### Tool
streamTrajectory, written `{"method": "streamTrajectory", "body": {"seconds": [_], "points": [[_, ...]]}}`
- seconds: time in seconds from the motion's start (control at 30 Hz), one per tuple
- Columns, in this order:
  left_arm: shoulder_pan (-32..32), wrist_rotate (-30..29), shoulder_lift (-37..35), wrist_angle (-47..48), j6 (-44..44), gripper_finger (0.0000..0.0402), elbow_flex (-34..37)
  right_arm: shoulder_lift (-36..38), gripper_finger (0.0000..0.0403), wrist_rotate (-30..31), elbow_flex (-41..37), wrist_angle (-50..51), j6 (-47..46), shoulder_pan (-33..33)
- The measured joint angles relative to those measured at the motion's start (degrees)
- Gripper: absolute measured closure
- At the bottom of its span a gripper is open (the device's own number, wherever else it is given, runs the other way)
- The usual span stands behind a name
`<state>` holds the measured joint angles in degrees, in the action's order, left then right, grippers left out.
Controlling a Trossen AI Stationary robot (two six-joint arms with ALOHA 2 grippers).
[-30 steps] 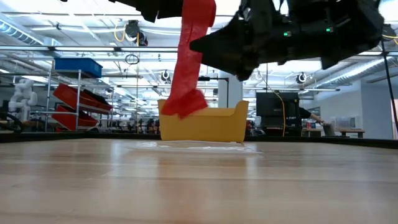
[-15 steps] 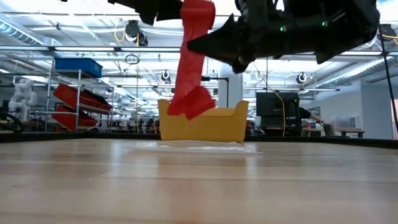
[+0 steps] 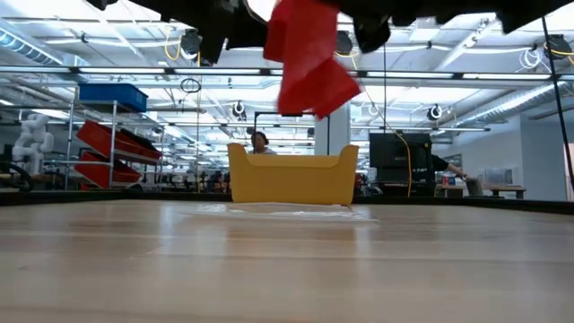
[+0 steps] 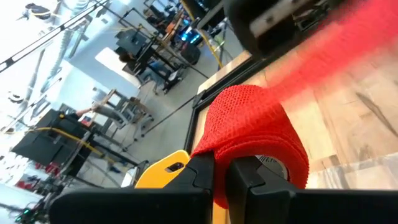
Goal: Roll bandage
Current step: Roll the red bandage
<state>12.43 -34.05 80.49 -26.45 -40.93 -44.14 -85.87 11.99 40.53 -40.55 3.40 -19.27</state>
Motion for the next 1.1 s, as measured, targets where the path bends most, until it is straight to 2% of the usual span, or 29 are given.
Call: {"method": "streamTrajectory", "body": {"seconds": [0.2, 0.37, 0.57, 0.83, 0.97, 1.1], "points": [[-1.1, 5.7, 0.0, 0.5, -0.4, 0.0388, 0.0, 5.9, 0.0403, 0.0, 0.0, 3.6, 1.8, -0.7], [-1.7, 6.2, 0.0, 0.5, -0.5, 0.0388, 0.0, 8.3, 0.0403, -0.2, 0.3, 6.8, 1.8, -0.7], [-3.2, 6.2, 0.0, 0.5, -0.3, 0.0388, 0.0, 5.0, 0.0403, -3.1, 5.4, 11.7, 1.9, -0.9], [-3.4, 6.6, 0.0, 2.9, -0.3, 0.0388, 0.0, 2.2, 0.0403, -3.1, 18.8, 29.5, 4.9, -1.1], [-3.3, 6.6, 0.0, 3.3, 0.1, 0.0388, 0.0, 2.3, 0.0403, -3.1, 19.5, 31.3, 4.4, -1.1], [-3.3, 6.6, 0.0, 1.9, 0.1, 0.0388, 0.0, 2.3, 0.0403, -2.8, 16.7, 29.1, 2.2, -1.3]]}}
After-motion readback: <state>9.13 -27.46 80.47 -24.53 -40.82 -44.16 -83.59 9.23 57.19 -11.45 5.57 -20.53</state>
